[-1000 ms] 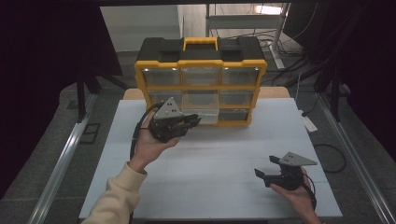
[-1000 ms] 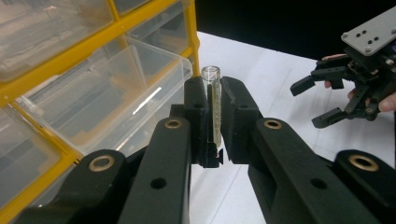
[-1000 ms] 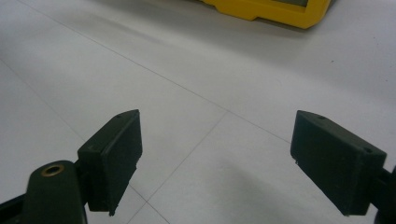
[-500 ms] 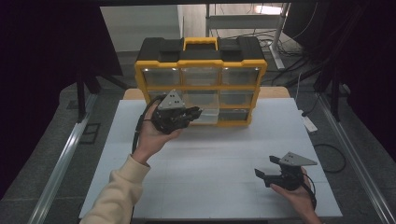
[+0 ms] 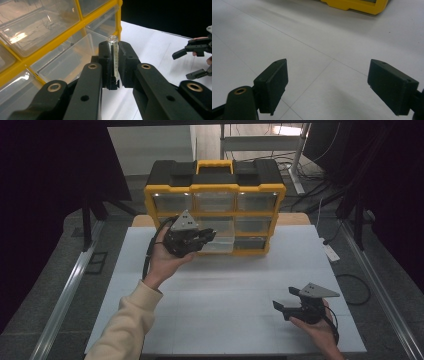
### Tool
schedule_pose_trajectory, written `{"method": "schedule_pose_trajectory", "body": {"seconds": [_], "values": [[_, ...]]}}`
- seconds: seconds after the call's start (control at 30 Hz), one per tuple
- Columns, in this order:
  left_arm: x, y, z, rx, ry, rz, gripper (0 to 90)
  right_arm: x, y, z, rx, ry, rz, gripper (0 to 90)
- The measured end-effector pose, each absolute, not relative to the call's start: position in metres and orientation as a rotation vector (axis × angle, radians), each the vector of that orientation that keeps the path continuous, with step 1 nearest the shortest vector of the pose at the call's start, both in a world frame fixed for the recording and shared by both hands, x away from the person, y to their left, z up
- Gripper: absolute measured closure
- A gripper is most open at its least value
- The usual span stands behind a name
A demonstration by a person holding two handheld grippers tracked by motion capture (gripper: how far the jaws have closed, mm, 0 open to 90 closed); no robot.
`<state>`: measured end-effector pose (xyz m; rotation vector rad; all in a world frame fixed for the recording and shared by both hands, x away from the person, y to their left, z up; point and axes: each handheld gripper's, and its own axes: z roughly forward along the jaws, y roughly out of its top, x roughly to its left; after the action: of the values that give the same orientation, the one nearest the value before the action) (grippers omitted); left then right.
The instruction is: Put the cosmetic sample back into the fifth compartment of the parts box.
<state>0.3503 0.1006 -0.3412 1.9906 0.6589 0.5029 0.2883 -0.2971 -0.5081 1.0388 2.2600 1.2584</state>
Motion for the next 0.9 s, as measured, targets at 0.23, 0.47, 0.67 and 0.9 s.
{"method": "schedule_pose_trajectory", "body": {"seconds": [0.23,0.47,0.67,0.9], "values": [[0.358,0.099,-0.339,1.978,0.667,0.516,80.7,0.288,-0.297,-0.508,1.039,2.261,1.259,16.9],[0.366,0.096,-0.335,1.976,0.669,0.533,80.6,0.288,-0.297,-0.508,1.04,2.262,1.26,16.9],[0.374,0.094,-0.331,1.98,0.671,0.549,80.6,0.288,-0.298,-0.508,1.044,2.259,1.257,16.9],[0.384,0.093,-0.329,1.981,0.695,0.558,80.6,0.288,-0.298,-0.508,1.044,2.255,1.261,16.8]]}}
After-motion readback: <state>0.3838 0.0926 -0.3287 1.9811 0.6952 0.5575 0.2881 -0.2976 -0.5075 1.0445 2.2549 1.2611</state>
